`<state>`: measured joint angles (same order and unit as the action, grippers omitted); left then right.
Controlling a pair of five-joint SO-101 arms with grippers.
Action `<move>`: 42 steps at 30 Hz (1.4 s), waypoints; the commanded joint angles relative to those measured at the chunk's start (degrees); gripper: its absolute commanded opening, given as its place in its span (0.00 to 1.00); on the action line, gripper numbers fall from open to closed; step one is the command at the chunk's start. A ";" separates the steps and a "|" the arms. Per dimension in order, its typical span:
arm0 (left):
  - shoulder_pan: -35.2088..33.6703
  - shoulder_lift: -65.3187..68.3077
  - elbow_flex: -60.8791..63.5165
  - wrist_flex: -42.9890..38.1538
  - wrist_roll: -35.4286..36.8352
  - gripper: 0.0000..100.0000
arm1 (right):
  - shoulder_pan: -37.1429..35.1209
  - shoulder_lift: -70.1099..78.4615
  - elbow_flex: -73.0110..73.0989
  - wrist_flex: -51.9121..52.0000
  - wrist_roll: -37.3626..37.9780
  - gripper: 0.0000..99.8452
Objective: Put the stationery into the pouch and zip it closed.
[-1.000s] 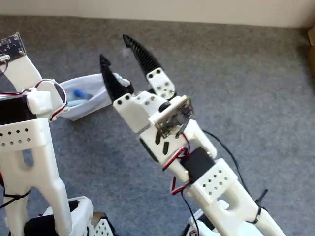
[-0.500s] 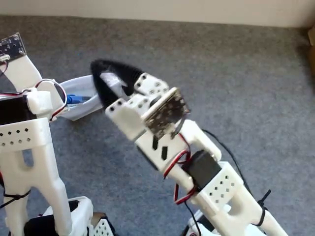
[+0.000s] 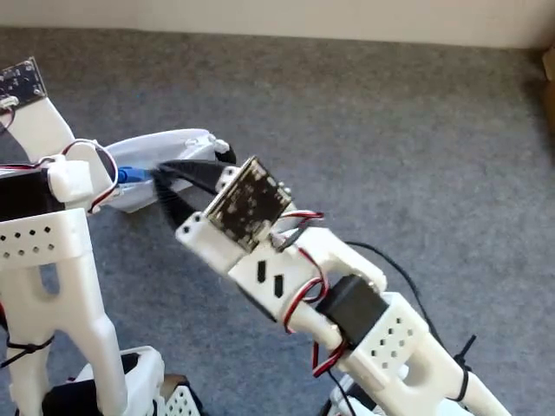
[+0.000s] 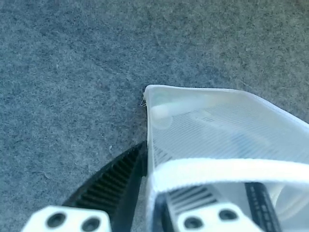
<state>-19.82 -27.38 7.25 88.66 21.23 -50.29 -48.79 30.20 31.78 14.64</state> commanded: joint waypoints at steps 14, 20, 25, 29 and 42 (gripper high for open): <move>23.52 -1.45 -1.89 -3.69 -18.11 0.01 | 26.59 -11.65 9.01 1.27 -9.05 0.01; 30.37 -1.45 -2.59 -3.87 -22.95 0.01 | 32.04 -18.07 10.07 1.45 -9.05 0.01; 15.60 -0.92 -5.85 -3.60 -11.87 0.01 | 31.96 -20.18 13.05 1.27 -9.05 0.01; 8.57 -0.92 -5.49 -2.46 -8.09 0.01 | 31.25 -20.26 13.32 1.27 -9.05 0.01; 7.78 -1.01 -0.22 -1.93 -8.18 0.01 | 4.09 -20.18 20.00 1.27 -8.62 0.21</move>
<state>-11.91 -27.56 7.34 86.55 12.44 -41.23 -67.96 50.07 34.59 6.20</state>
